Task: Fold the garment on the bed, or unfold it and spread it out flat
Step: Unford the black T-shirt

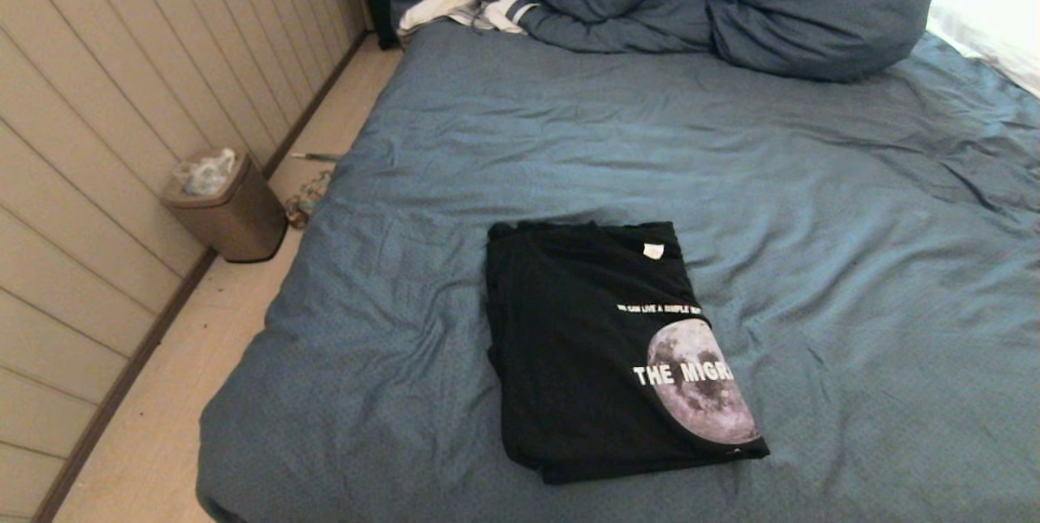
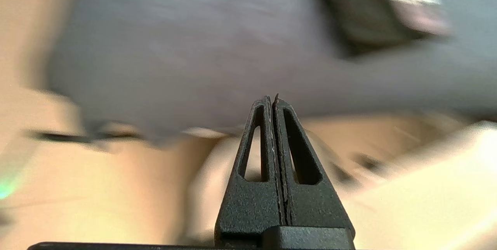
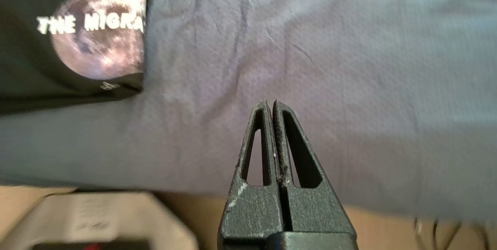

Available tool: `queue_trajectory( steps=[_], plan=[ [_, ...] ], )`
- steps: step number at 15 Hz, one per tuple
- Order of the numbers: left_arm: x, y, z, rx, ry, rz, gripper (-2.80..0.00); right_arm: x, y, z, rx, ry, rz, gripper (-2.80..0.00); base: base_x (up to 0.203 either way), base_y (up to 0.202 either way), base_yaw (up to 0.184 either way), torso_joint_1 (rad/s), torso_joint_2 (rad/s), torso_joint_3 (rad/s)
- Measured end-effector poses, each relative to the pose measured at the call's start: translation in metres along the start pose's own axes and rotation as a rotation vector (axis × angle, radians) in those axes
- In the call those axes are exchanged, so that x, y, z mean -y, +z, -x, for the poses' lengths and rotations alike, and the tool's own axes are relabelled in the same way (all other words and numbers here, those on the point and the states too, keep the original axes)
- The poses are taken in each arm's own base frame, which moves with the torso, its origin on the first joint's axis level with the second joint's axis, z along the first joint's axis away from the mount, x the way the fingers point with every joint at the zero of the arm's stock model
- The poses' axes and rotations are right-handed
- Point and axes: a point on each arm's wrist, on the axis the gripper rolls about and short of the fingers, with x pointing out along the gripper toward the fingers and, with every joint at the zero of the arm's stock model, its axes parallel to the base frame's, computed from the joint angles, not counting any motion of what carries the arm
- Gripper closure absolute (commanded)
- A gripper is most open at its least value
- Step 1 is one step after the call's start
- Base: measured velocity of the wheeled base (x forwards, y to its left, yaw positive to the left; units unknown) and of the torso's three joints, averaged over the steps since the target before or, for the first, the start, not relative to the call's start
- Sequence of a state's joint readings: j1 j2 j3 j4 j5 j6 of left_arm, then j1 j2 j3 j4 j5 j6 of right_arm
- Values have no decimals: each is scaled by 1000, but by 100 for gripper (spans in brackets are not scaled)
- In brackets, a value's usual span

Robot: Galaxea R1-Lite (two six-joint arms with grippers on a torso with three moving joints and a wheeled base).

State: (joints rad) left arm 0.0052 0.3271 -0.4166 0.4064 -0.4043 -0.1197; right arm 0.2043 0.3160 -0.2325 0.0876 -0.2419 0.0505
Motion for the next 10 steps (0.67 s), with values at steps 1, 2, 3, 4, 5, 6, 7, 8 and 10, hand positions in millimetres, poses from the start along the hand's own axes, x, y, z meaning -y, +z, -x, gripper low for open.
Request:
queue_trajectory(
  steps=[1,2,3,4,5,6,7,8,10],
  plan=[
    [-3,-9,-1,34,71,-26,0,-1,-11,-4,25,0,30,0,0,0,0,0,0,0],
    [-7,-20,-1,57,162,-61,0,-1,-23,-9,43,0,68,0,0,0,0,0,0,0],
    [-9,-31,0,86,238,-101,0,-1,-30,-11,64,0,77,0,0,0,0,0,0,0],
    [-11,-40,2,109,293,-136,0,-1,-33,-11,78,1,62,0,0,0,0,0,0,0],
    [-13,-49,3,134,341,-159,0,-1,-36,-12,73,4,51,0,0,0,0,0,0,0],
    [-15,-56,2,149,392,-155,0,-1,-38,-12,67,12,56,0,0,0,0,0,0,0],
    [-17,-61,2,160,442,-148,0,-2,-41,-12,42,26,70,0,0,0,0,0,0,0],
    [-19,-64,2,163,483,-152,0,-2,-43,-12,6,42,92,0,0,0,0,0,0,0],
    [-22,-70,1,149,553,-188,0,-1,-47,-9,-97,72,148,0,0,0,0,0,0,0]
  ],
)
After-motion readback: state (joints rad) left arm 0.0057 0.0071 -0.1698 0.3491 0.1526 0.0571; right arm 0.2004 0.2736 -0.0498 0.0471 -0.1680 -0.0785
